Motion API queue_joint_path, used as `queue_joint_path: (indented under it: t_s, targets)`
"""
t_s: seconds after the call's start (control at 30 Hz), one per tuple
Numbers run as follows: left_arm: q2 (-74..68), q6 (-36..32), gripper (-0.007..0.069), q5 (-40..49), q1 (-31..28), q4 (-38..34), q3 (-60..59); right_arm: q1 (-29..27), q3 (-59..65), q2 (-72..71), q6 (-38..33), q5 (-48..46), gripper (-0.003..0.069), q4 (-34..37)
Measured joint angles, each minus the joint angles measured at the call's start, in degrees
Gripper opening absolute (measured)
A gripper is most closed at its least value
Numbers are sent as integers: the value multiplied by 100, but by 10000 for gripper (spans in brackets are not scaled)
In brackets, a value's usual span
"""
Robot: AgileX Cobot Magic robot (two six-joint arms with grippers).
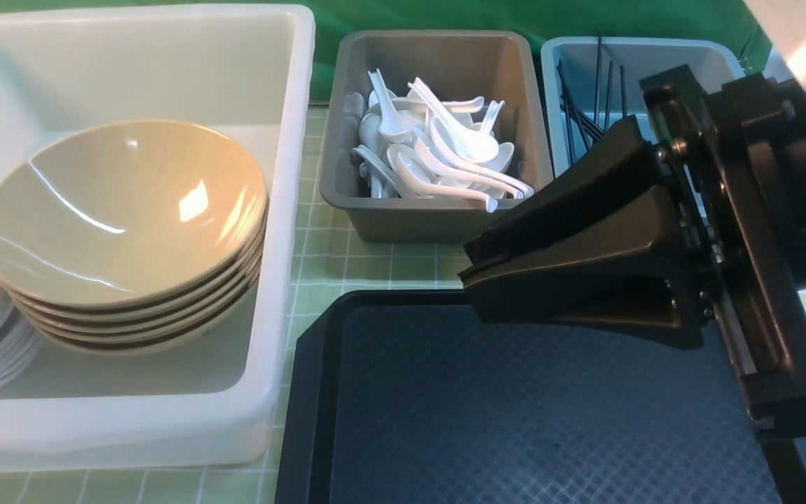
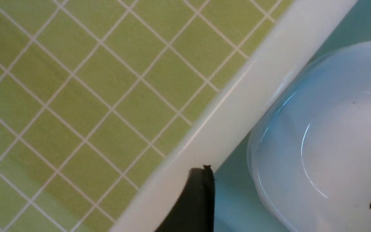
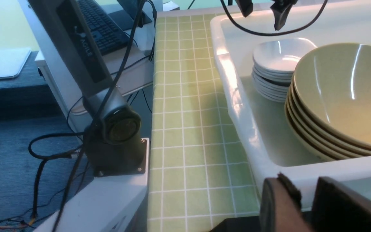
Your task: On green table put chopsticks spoon bowls plates into blue grey white boxes.
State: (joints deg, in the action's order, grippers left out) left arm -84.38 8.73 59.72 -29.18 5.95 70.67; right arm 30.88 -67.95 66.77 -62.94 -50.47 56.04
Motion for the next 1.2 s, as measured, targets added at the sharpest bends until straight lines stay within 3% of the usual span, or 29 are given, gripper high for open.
queue_joint_path:
  t_s: [0.13,0.3,0.43,0.5,0.57,0.6,0.7,0.77,0.97,1.13,1.2]
  targets:
    - [531,-351,660,-12,600,-405,0,0,0,40,107,214,170,-424]
    - [1338,-1014,611,-106,2187,-1071,11,0,0,134,962,963,173,-1605]
    - [1615,-1092,498,-23,3598,-1085,11,-211,0,139,2392,1327,176,-3121]
    - [1628,-1108,449,-29,3884,-1060,11,-392,0,139,2869,1307,176,-3527]
    - [1628,-1127,314,-53,4508,-996,11,-935,21,133,3827,1110,176,-4204]
    - [1628,-1131,290,-57,4541,-995,11,-976,43,132,3879,1099,176,-4271]
    - [1666,-1145,72,-69,4943,-1081,-46,-1561,603,-131,4543,1097,149,-4538]
    - [1742,-1145,29,-86,5040,-1209,-181,-1676,1029,-374,4780,1189,118,-4553]
    - [2438,-1113,-1,-205,5212,-1637,-1142,-1698,2867,-1719,5096,1984,27,-4533]
    - [3683,-784,-1,-387,5212,-2150,-2455,-1654,4621,-4040,4931,3775,24,-4509]
    - [4356,-705,-1,-564,5212,-2772,-3099,-1654,5261,-4832,4757,4418,24,-4503]
